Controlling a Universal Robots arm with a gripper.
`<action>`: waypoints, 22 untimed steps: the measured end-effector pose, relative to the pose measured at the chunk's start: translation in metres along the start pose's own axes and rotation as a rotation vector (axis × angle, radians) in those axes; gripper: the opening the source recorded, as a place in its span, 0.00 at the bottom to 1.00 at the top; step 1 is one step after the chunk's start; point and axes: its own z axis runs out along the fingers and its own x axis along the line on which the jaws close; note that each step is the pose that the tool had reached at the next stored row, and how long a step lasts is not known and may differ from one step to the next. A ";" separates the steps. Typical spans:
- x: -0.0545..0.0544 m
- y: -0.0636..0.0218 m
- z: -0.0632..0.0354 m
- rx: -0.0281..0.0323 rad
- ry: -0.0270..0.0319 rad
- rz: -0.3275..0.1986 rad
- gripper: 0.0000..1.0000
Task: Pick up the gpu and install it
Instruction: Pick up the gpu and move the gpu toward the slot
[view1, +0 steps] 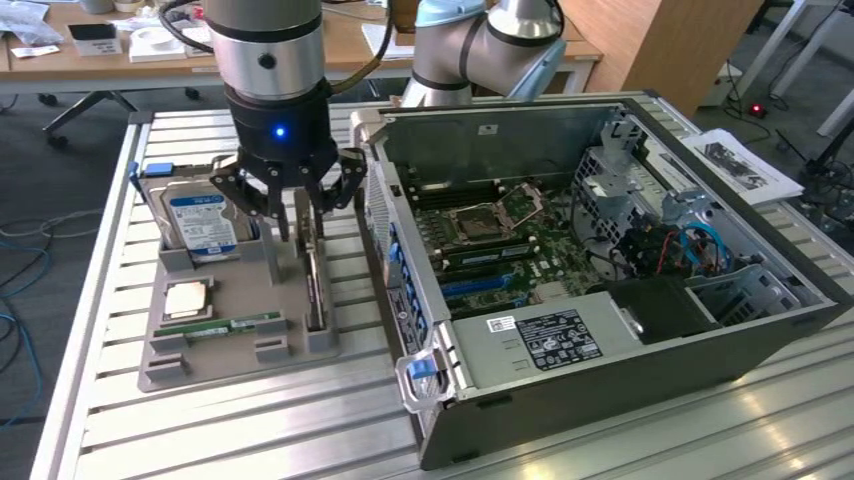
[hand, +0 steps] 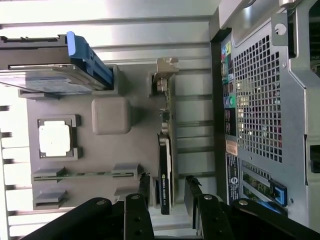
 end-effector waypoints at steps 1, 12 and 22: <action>0.000 -0.0001 0.0015 0.0000 0.0000 0.000 0.42; 0.000 -0.0008 0.0177 0.0000 0.0000 0.000 0.42; 0.001 -0.0015 0.0339 0.0001 0.0000 0.000 0.42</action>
